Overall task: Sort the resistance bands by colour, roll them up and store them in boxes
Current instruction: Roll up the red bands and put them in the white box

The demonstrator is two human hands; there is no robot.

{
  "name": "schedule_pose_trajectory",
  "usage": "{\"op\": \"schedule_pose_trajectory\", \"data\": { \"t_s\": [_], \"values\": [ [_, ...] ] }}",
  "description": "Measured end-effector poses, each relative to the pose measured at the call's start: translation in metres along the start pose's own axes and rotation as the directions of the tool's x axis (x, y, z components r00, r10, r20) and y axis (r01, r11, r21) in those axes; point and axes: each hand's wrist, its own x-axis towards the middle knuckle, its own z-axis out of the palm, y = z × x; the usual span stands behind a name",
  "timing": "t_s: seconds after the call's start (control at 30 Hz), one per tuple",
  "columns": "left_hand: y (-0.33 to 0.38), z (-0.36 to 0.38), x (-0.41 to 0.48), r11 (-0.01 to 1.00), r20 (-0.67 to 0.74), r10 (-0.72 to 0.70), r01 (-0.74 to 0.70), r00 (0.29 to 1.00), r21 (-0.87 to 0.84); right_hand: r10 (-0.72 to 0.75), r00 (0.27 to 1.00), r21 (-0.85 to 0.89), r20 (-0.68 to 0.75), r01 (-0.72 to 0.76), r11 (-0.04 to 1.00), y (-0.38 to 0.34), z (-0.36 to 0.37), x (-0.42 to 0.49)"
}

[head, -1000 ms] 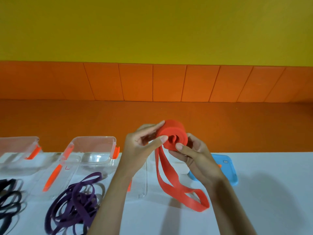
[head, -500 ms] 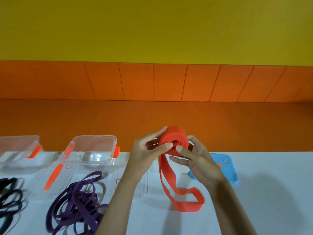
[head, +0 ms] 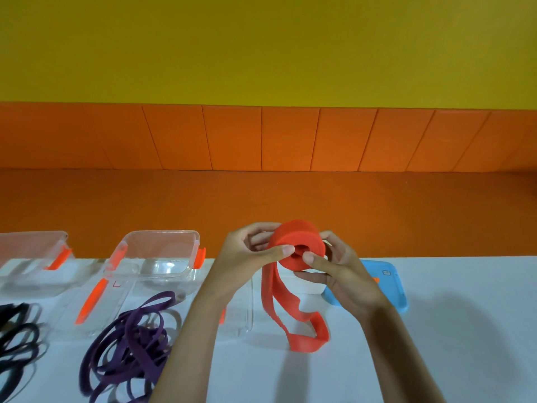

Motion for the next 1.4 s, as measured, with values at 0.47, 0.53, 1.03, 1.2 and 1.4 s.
{"op": "schedule_pose_trajectory", "data": {
  "t_s": [0.47, 0.53, 1.03, 1.2, 1.4],
  "values": [
    [-0.001, -0.009, -0.009, 0.982, 0.038, -0.078, 0.07, 0.996, 0.177, 0.082, 0.994, 0.058, 0.078, -0.086, 0.995, 0.004, -0.003, -0.005],
    [-0.001, -0.013, -0.009, 0.971, 0.028, -0.06, 0.052, 0.998, 0.232, 0.077, 0.994, -0.072, 0.075, -0.072, 0.995, 0.004, -0.002, -0.005],
    [0.001, -0.011, -0.008, 0.969, -0.04, -0.001, 0.011, 0.999, 0.246, 0.006, 0.999, -0.117, 0.047, -0.001, 0.993, 0.005, -0.01, -0.007],
    [0.004, -0.004, -0.008, 0.942, 0.071, 0.002, -0.025, 0.997, 0.334, 0.024, 0.999, -0.307, 0.025, -0.015, 0.952, -0.005, -0.014, -0.011],
    [0.002, -0.005, -0.012, 0.953, 0.005, 0.013, -0.014, 1.0, 0.304, -0.029, 0.997, -0.051, 0.071, 0.033, 0.998, 0.008, -0.008, -0.011]
  ]
}}
